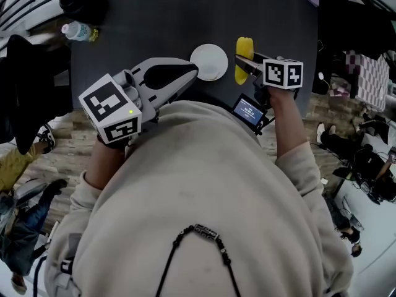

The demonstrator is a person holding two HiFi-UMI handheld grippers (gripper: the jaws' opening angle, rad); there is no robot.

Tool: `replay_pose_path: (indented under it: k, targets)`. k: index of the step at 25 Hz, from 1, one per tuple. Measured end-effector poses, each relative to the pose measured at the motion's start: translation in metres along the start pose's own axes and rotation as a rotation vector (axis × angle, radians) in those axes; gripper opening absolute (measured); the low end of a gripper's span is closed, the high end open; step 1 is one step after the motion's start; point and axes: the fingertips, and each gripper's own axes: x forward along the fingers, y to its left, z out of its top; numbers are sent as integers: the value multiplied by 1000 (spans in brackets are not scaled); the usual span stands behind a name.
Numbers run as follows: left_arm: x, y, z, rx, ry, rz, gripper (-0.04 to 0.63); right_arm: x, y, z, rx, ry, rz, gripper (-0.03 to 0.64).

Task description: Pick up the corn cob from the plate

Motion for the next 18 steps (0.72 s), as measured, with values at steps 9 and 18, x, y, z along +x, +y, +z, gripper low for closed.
replay_pose_path:
  k: [9, 18]
  targets:
    - [-40, 11, -7, -31, -43, 81, 6, 41, 26, -6, -82, 117, 13, 255]
    - [-67, 4, -27, -70, -126, 180, 6, 84, 32, -35, -244, 294, -15, 255]
